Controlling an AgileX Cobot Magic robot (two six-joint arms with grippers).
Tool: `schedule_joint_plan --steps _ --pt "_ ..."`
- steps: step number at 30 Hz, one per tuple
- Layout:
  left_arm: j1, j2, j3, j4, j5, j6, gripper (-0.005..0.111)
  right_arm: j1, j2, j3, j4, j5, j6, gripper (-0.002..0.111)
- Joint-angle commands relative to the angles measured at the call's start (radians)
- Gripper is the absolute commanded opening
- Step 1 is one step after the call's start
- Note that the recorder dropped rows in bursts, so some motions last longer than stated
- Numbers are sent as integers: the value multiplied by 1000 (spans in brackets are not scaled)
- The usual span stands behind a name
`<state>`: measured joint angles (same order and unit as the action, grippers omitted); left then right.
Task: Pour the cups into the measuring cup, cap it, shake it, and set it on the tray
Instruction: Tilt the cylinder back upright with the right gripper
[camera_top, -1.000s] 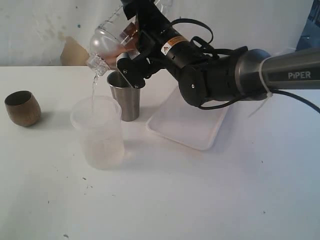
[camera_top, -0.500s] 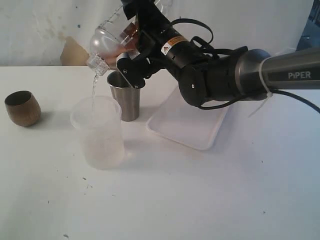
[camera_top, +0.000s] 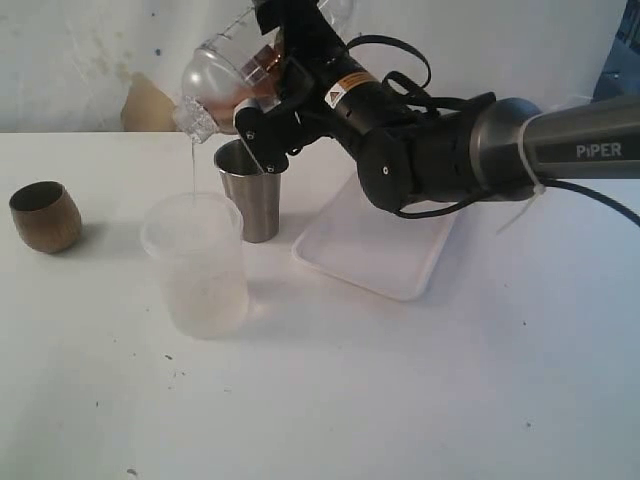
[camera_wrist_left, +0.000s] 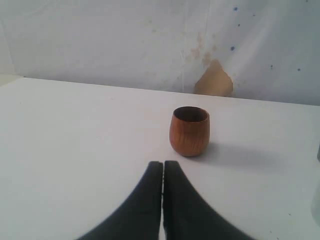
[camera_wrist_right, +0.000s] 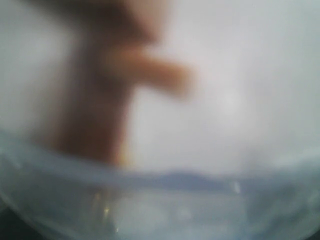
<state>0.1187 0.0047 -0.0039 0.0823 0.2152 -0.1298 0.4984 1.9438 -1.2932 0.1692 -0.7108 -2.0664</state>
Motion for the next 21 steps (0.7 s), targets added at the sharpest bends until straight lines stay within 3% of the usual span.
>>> schedule_joint_plan --steps 1,12,21 --pt "-1 -5 4 2 -11 -3 1 -11 -12 -11 9 -54 21 0" --pt "-1 -5 4 2 -11 -3 1 -11 -12 -11 9 -18 57 0" --pt "-1 -5 4 2 -11 -3 1 -11 -12 -11 -39 121 51 0"
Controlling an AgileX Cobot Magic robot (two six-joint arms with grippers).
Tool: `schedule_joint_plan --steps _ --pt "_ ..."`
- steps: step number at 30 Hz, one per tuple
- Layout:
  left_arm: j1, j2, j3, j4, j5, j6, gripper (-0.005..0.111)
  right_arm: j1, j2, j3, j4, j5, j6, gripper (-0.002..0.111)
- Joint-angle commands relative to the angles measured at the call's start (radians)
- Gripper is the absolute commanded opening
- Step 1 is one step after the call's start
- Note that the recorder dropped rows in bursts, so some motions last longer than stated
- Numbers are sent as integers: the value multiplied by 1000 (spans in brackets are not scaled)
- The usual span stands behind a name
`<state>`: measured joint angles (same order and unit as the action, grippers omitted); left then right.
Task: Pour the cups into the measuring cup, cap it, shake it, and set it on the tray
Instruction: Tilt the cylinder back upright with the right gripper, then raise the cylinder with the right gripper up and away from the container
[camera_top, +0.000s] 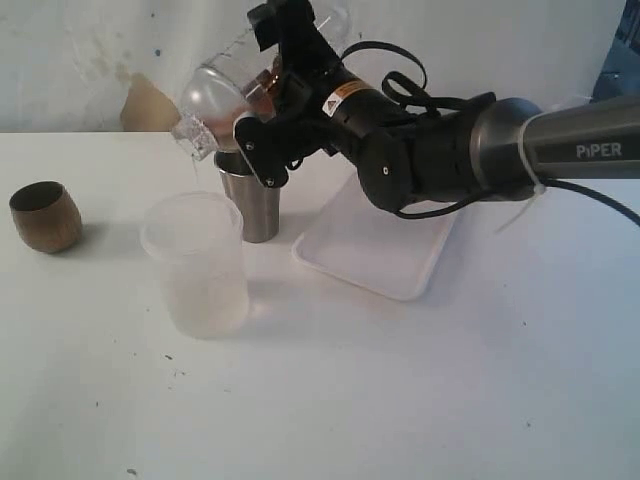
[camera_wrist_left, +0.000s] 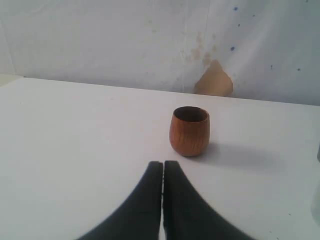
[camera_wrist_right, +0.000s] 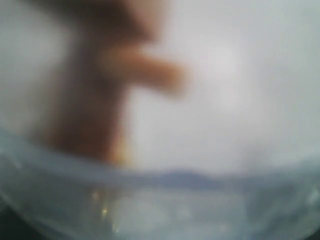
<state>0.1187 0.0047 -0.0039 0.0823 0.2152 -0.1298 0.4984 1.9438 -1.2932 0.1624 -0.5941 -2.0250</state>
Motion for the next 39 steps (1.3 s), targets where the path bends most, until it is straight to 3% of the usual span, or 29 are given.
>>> schedule_joint_plan --steps 1,6,19,39 --pt "-1 -5 4 2 -11 -3 1 -11 -12 -11 -33 4 7 0" --pt "-1 -5 4 2 -11 -3 1 -11 -12 -11 -33 2 -116 0" --pt "-1 -5 4 2 -11 -3 1 -11 -12 -11 -50 4 -119 0" --pt "-1 -5 4 2 -11 -3 1 -11 -12 -11 -347 -84 -119 0"
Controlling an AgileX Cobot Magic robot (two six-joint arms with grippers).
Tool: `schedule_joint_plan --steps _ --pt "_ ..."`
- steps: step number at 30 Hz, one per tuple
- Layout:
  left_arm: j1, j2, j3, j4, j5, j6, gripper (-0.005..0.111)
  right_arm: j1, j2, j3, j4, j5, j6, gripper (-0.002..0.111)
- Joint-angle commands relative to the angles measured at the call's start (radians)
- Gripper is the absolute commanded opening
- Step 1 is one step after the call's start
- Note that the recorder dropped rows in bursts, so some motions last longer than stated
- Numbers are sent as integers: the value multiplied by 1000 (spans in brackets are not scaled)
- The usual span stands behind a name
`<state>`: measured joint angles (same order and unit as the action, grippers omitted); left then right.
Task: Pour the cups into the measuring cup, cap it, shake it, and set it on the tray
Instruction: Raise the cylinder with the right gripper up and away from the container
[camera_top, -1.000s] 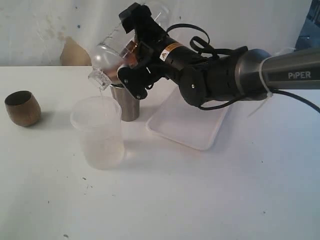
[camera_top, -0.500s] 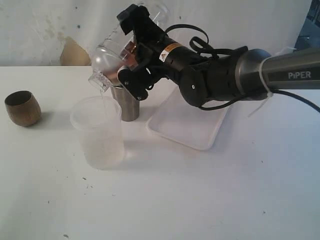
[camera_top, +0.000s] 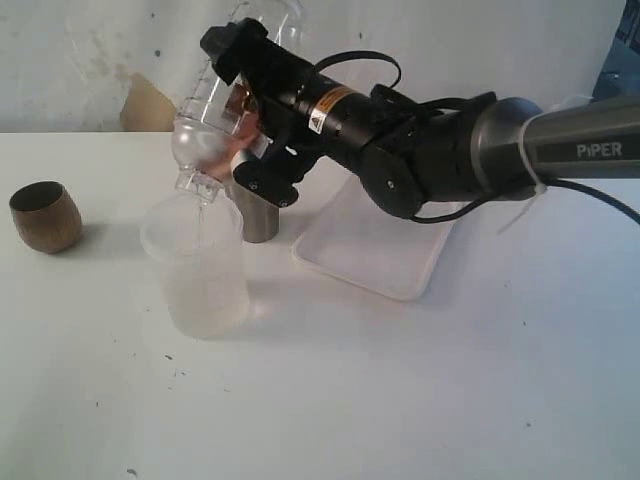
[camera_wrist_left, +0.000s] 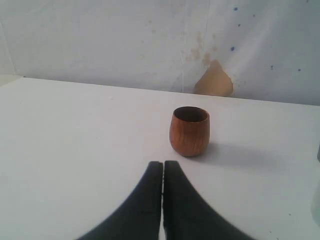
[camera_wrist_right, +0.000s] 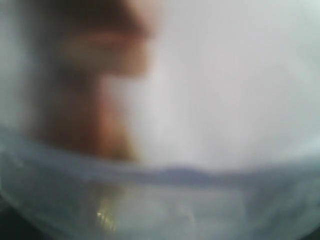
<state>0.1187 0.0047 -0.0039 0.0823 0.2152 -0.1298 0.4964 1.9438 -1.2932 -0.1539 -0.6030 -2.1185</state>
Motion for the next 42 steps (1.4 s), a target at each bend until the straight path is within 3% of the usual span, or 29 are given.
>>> schedule_joint_plan --steps 1,21,32,42 --pt "-1 -5 4 2 -11 -3 1 -9 -12 -11 -30 -78 -25 0" --pt "-1 -5 4 2 -11 -3 1 -9 -6 -68 -73 -69 -17 0" --pt "-1 -5 4 2 -11 -3 1 -9 3 -68 -61 23 -17 0" --pt "-1 -5 4 2 -11 -3 1 -9 3 -70 -41 -30 -17 0"
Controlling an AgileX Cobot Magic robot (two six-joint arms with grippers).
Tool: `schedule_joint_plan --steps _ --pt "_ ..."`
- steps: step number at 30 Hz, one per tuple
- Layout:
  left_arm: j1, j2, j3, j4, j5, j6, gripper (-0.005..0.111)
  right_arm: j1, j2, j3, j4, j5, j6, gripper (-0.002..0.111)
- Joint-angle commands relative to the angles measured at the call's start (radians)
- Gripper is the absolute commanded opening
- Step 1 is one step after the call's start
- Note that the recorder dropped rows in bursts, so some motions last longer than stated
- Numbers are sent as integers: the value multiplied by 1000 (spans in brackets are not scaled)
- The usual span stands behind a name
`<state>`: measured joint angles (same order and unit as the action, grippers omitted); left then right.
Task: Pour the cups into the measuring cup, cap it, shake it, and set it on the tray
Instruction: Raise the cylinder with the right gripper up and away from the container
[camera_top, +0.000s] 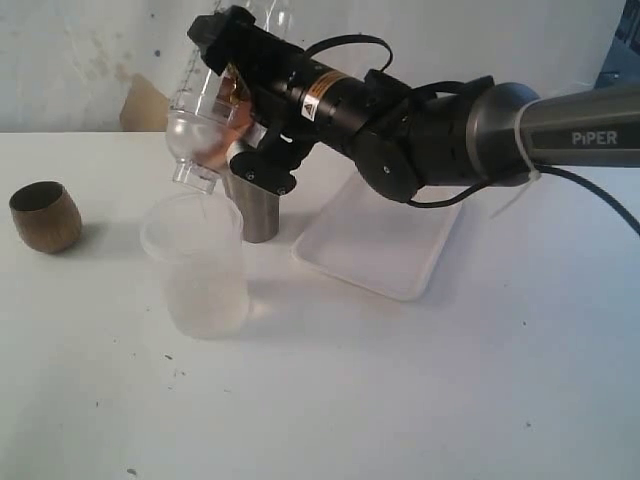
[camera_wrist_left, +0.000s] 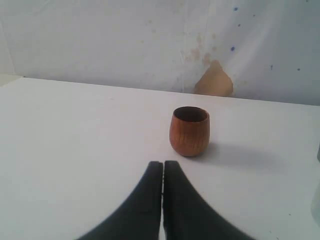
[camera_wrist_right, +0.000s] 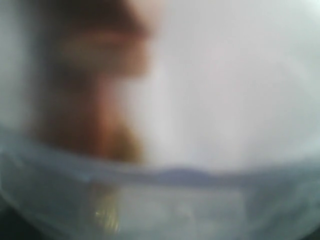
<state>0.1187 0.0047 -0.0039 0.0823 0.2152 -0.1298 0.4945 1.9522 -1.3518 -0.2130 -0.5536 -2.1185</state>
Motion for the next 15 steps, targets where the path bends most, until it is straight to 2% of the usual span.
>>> schedule_joint_plan --steps 1,15 --pt "-1 -5 4 2 -11 -3 1 -7 -6 -12 18 -83 -17 0" --pt "-1 -5 4 2 -11 -3 1 -7 -6 -12 -28 -211 -17 0"
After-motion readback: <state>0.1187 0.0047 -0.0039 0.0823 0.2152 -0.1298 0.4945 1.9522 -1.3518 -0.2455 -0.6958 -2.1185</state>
